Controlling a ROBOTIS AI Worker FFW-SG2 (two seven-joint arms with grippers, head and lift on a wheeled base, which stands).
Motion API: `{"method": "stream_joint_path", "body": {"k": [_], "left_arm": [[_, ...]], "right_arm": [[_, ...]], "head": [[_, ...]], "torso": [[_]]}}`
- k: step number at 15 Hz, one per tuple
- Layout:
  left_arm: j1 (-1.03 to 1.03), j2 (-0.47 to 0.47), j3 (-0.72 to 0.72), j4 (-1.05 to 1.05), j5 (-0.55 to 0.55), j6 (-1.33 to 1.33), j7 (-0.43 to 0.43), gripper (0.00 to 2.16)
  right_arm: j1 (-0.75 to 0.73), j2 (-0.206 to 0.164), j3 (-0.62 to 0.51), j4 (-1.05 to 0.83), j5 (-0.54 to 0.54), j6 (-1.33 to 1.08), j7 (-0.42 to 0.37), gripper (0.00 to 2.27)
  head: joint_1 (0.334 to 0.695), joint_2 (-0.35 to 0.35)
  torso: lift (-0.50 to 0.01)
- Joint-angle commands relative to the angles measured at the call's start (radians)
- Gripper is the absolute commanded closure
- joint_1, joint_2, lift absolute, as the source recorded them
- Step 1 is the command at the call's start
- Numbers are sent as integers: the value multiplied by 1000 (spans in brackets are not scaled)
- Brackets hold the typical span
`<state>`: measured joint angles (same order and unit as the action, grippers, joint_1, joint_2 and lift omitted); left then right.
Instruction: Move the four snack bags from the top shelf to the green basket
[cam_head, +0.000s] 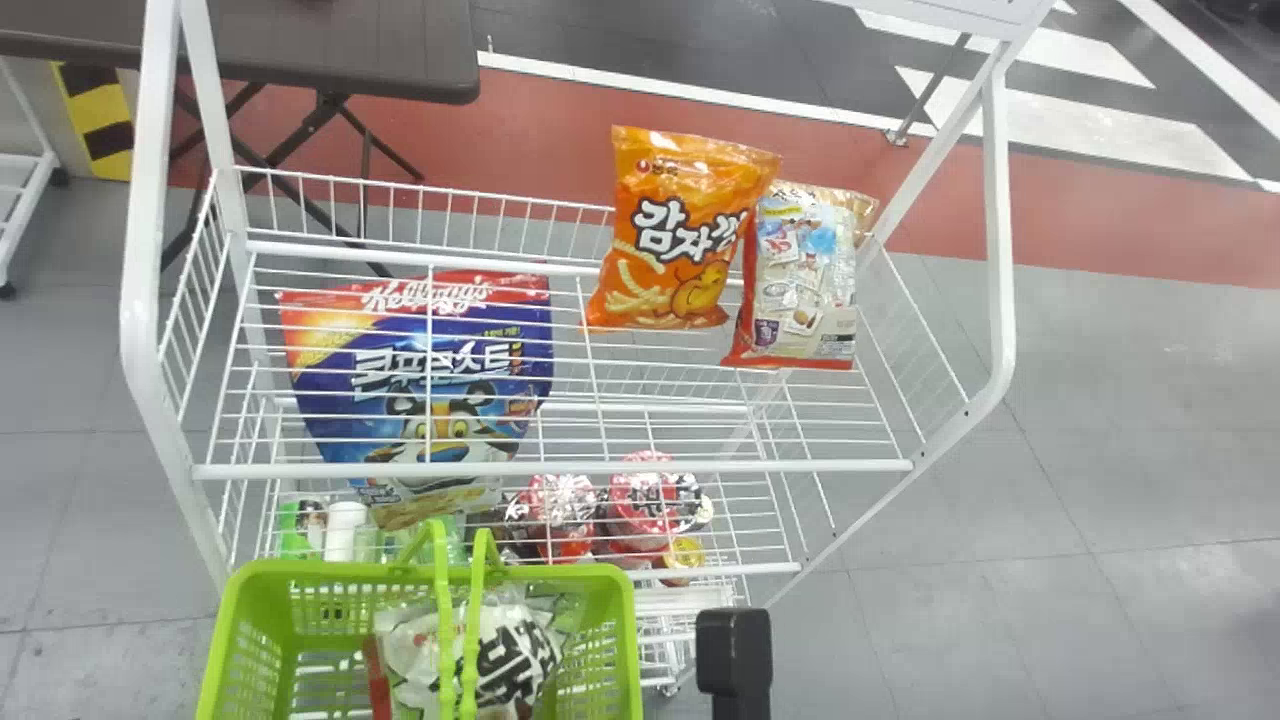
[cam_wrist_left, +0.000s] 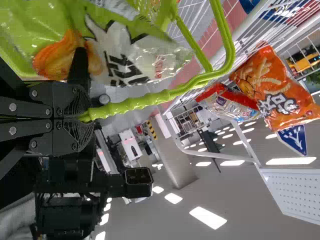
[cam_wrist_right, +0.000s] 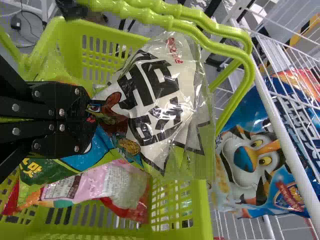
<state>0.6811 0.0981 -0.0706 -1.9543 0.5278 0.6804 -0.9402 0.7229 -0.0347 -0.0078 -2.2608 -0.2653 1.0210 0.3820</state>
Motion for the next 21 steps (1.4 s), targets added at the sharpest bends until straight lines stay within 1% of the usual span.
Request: {"method": "stream_joint_path", "body": {"k": [1,2,3,4,5,9,10,11,14,15,17,21], "left_arm": [[0,0,-2,-1,0,0,0,1777],[0,0,-2,-1,0,0,0,1777],[0,0,-2,-1,0,0,1,1777],[0,0,-3,-3,-2,0,3,1777],[0,0,-3,-3,-3,3,3,1777],[3,2,-2,-6,-3,3,0,1777],[5,2,-2,-6,-3,3,-2,1777],[8,2,-2,-9,-3,0,-3,1777],[11,6,-5,-14,-3,3,-3,1777],[11,8,-8,-18,-5,3,-2,1777],[11,11,-15,-21,-9,3,3,1777],[0,12,-23,-17,-14,3,11,1777]], "right_arm": [[-36,-1,25,60,31,6,-5,2037],[-40,-2,23,72,26,6,-5,1777],[-42,-4,23,73,26,-3,-3,1173],[-40,-5,22,70,24,-6,1,60],[-31,-5,15,64,23,-28,11,-2],[-2,-5,-14,24,17,-95,9,53],[10,-4,-17,21,17,-169,3,53],[18,-4,-20,18,23,-242,-9,53],[0,-2,-46,35,43,-472,-88,53],[-30,-1,-58,52,57,-540,-106,53],[-137,-1,-84,113,101,-666,-127,56],[-427,1,-116,297,170,-699,-143,66]], "head": [[695,-301],[695,-297],[695,-293],[695,-291],[695,-290],[695,-303],[695,-309],[695,-314],[695,-350],[695,-350],[695,-350],[695,-350]], "torso": [[0],[0],[0],[0],[0],[0],[0],[0],[0],[0],[0],[0]]}}
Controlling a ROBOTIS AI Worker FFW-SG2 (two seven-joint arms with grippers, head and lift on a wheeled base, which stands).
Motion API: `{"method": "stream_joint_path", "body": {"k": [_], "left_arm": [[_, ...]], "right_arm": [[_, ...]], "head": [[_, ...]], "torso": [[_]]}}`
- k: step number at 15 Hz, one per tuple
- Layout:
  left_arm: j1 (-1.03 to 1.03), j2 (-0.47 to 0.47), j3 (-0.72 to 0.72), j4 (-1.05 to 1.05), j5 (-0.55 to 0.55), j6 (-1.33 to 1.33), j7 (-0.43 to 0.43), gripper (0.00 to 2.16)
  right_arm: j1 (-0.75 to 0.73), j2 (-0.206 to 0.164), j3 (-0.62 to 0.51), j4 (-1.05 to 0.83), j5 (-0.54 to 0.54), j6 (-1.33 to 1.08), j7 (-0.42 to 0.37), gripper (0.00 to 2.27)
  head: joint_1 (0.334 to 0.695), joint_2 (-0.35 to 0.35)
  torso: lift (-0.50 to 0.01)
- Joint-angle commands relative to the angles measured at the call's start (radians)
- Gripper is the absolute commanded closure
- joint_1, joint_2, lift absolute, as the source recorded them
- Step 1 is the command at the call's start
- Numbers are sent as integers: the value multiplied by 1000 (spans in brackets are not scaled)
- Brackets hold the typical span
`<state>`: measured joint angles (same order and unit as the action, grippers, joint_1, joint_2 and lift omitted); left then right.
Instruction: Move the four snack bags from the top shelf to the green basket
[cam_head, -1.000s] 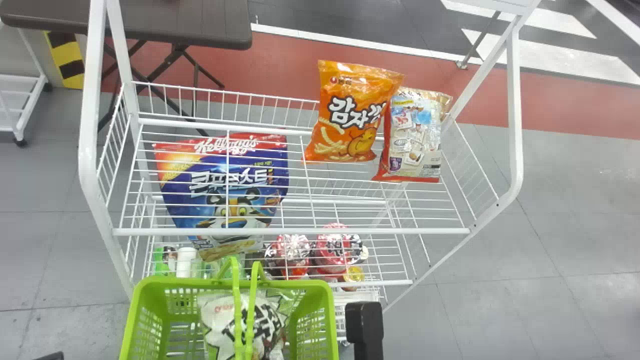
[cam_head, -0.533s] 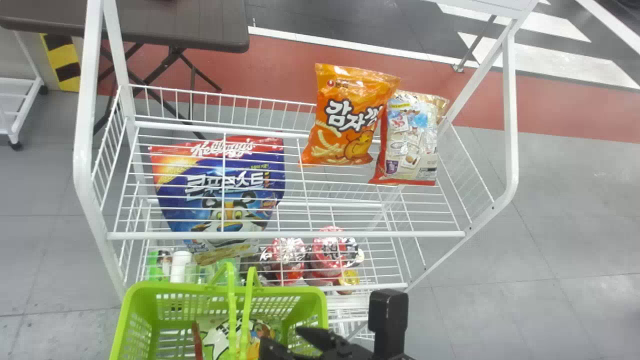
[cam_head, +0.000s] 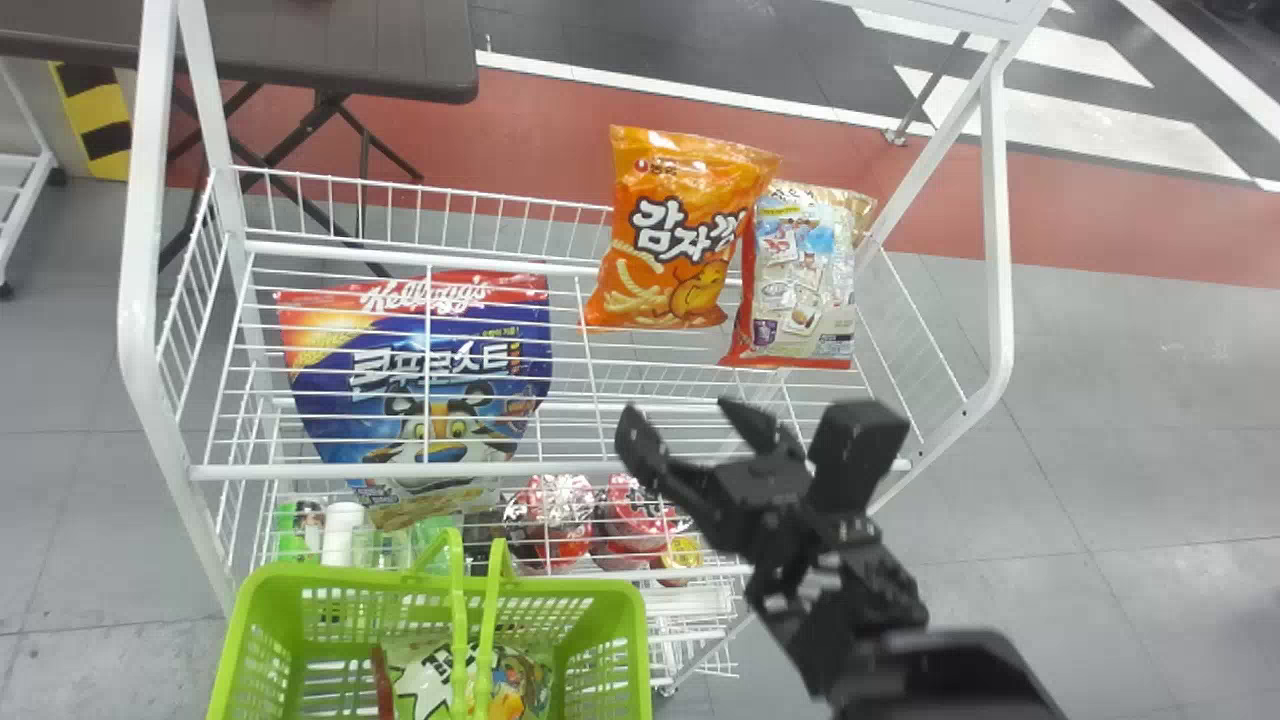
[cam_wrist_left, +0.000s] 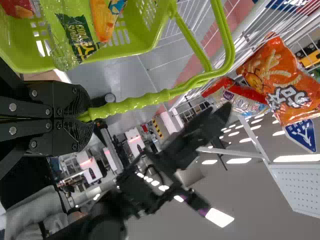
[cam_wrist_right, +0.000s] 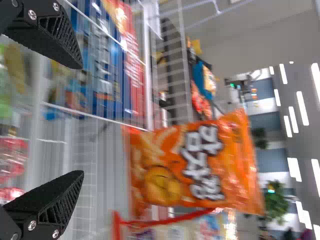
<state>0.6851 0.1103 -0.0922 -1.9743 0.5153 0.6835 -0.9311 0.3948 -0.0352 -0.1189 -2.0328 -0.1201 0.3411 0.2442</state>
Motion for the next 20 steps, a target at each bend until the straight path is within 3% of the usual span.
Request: {"method": "stream_joint_path", "body": {"k": [1,7,8,9,10,12,20], "left_arm": [[-7,0,-1,8,-1,0,3,1777],[-38,9,15,37,12,6,12,1777],[-44,11,17,43,15,6,12,1777],[-48,11,19,49,15,6,15,1777],[-53,11,19,55,17,6,15,1777],[-62,9,20,63,17,6,18,1777],[-50,8,25,54,15,6,17,1777]], "right_arm": [[-154,1,-4,117,45,-32,-28,66],[-462,9,10,465,145,-75,-83,76],[-499,8,7,510,155,-75,-59,238],[-524,5,-2,526,163,-63,-10,1386],[-524,6,2,526,168,-63,3,2115],[-505,5,12,520,168,-84,40,2226],[-393,3,-2,407,143,-130,56,2226]], "head": [[695,-350],[695,-350],[695,-350],[695,-350],[695,-350],[695,-329],[695,-327]], "torso": [[0],[0],[0],[0],[0],[0],[0]]}}
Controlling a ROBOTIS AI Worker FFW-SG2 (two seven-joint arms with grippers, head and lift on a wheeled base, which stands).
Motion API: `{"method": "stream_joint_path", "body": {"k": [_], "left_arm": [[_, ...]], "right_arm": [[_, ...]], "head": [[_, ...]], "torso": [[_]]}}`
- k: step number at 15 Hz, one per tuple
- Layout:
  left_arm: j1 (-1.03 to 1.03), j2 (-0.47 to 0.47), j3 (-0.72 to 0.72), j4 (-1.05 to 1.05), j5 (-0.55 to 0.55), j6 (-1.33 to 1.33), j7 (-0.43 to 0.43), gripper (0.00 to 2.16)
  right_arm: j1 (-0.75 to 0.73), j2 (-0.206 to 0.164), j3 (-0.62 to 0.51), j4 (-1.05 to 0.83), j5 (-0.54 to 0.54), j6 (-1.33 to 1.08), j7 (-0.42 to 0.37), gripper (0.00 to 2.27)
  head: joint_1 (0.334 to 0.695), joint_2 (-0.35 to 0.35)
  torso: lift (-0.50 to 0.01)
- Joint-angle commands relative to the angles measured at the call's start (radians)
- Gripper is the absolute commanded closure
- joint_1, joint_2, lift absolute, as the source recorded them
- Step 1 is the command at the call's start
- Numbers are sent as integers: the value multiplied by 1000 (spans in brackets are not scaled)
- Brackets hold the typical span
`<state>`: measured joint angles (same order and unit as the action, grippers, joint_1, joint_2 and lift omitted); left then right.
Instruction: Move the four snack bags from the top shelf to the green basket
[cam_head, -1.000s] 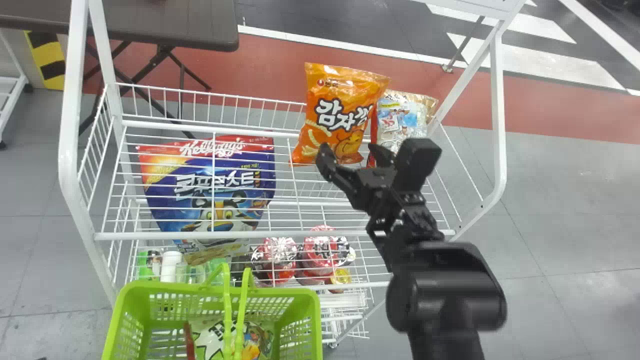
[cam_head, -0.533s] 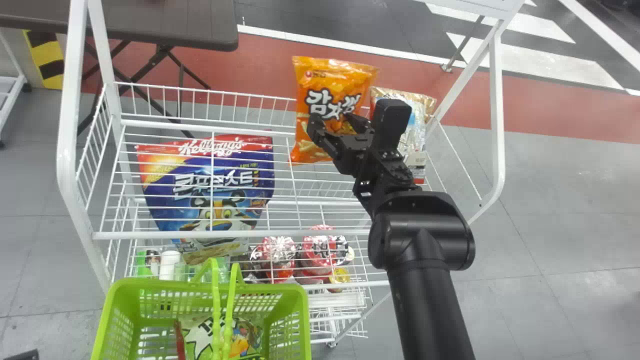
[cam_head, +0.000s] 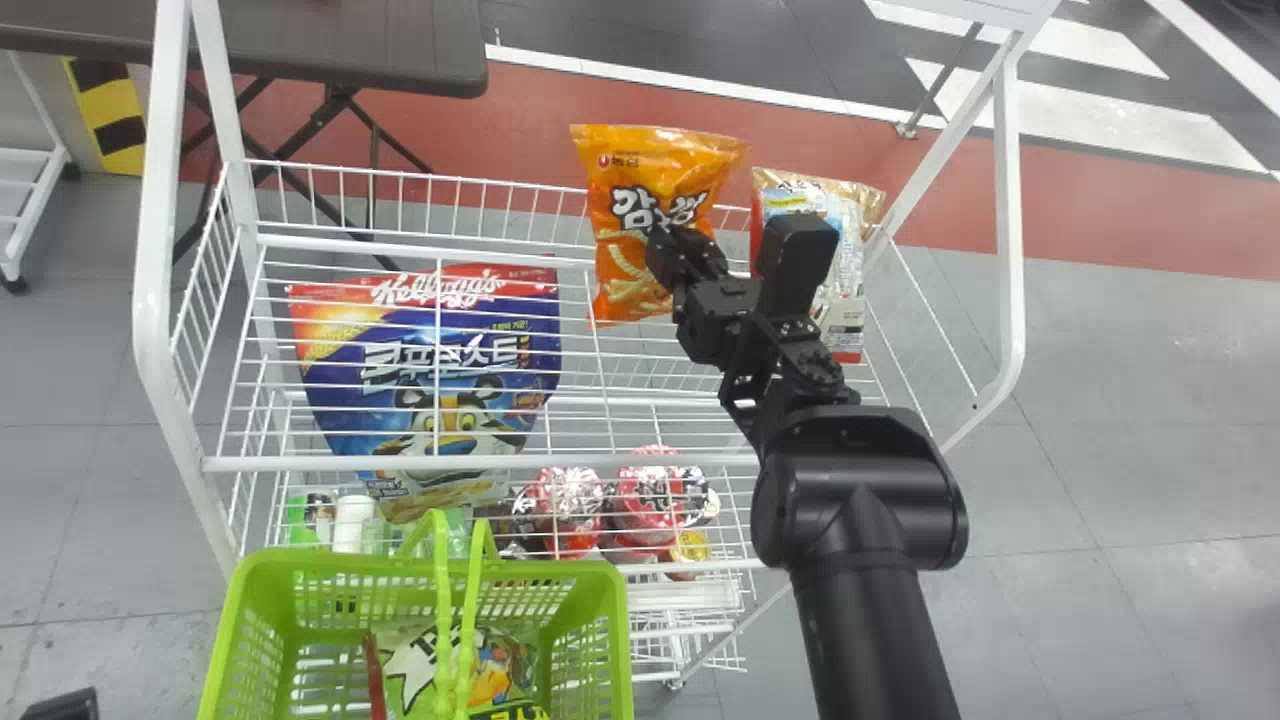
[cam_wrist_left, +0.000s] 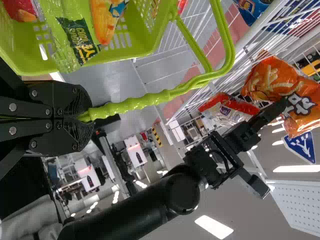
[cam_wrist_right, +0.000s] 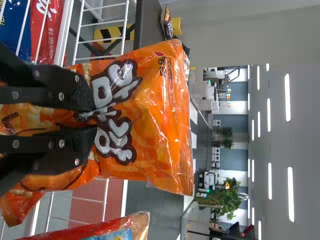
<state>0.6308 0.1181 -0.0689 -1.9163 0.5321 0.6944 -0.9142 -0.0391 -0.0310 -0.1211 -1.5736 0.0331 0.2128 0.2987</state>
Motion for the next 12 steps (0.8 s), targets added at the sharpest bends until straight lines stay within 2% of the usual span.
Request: {"method": "stream_joint_path", "body": {"k": [1,3,7,10,12], "left_arm": [[6,-1,1,-9,-1,-5,0,1777],[12,-3,0,-18,-3,-5,-2,1777],[23,-3,0,-39,-4,-5,-5,1777],[26,-5,0,-44,-7,-5,-5,1777],[26,-8,0,-44,-9,-5,-5,1777]], "right_arm": [[82,-1,0,-120,-13,4,8,2226],[171,-4,-6,-260,-50,44,11,2226],[377,-6,-58,-589,-156,327,80,2226],[567,0,-167,-789,-317,547,106,2226],[671,3,-219,-867,-368,639,118,2226]], "head": [[695,-328],[695,-332],[695,-350],[695,-350],[695,-350]], "torso": [[0],[0],[0],[0],[0]]}}
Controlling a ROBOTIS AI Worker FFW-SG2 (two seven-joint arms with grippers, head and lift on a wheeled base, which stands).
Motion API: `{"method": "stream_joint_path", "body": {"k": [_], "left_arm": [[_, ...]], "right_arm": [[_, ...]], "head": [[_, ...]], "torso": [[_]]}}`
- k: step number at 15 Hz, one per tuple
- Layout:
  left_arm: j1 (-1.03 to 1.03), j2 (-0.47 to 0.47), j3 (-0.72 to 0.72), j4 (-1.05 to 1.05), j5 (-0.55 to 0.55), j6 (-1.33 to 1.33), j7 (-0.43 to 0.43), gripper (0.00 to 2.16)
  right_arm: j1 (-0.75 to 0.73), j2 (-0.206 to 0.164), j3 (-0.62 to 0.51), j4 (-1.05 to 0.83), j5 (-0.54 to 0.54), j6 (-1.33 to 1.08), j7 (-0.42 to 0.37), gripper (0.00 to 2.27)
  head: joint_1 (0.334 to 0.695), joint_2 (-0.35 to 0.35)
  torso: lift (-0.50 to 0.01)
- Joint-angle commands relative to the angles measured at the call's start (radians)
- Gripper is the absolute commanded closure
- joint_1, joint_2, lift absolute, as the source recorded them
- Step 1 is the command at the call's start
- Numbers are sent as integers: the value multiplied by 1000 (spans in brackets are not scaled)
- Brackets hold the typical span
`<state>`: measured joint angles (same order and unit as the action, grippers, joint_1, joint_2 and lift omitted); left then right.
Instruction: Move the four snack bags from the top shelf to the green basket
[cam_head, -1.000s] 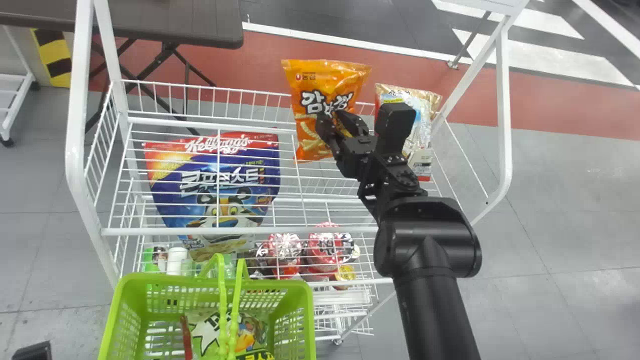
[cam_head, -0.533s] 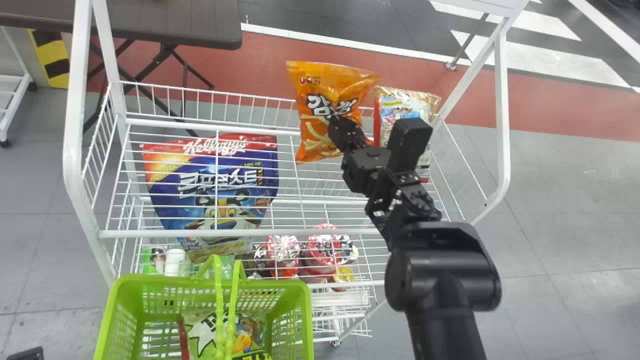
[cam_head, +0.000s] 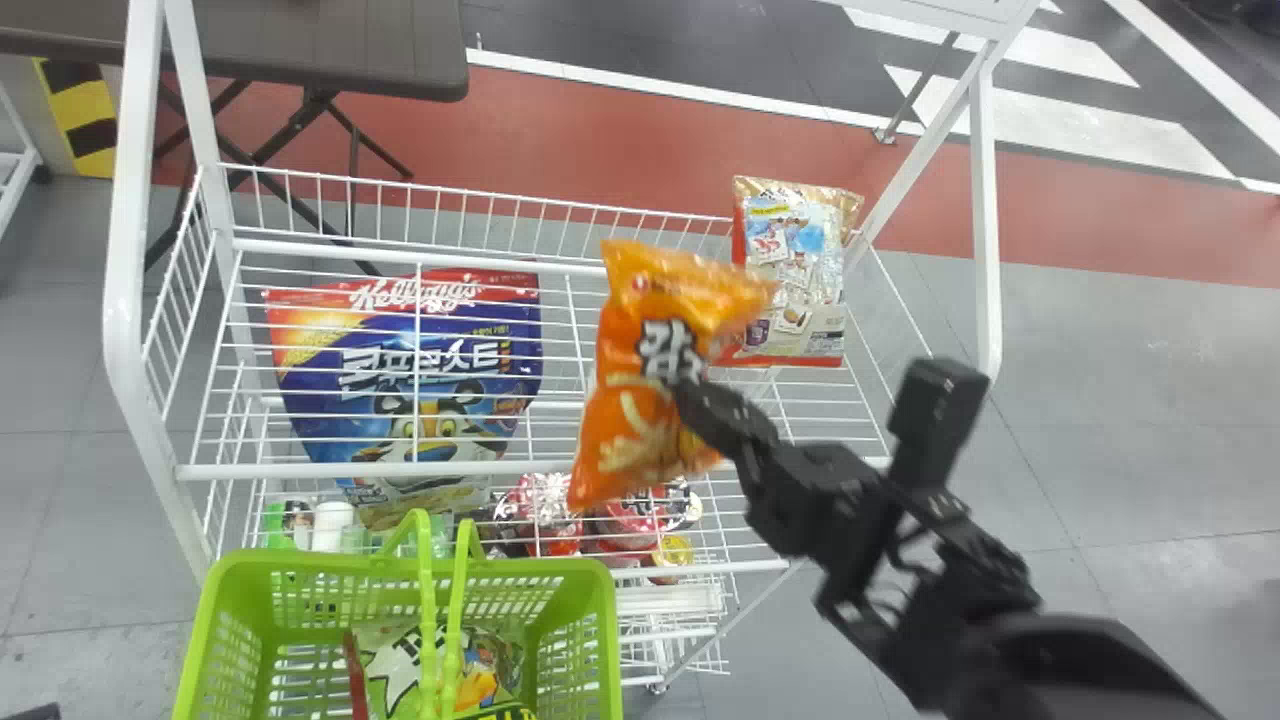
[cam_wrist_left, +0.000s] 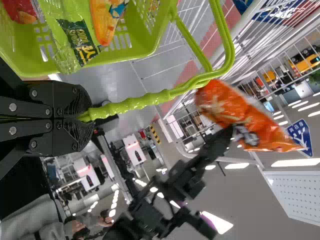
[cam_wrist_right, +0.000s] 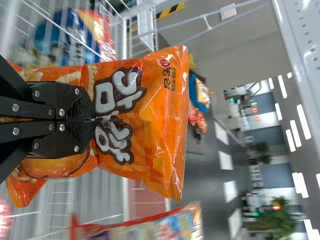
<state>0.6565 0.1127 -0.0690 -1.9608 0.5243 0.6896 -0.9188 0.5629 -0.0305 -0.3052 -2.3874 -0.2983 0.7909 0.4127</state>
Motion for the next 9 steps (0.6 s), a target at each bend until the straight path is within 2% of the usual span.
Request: {"method": "stream_joint_path", "body": {"k": [1,4,9], "left_arm": [[0,-5,3,0,-3,0,2,1777],[0,-13,11,-1,-1,0,-5,1777],[-1,-19,3,-6,-1,-3,-5,1777]], "right_arm": [[103,17,-68,-68,-65,123,28,2226],[144,21,-86,-27,-110,245,64,2226],[141,6,-20,99,-74,310,84,2226]], "head": [[695,-350],[695,-350],[695,-350]], "torso": [[0],[0],[0]]}}
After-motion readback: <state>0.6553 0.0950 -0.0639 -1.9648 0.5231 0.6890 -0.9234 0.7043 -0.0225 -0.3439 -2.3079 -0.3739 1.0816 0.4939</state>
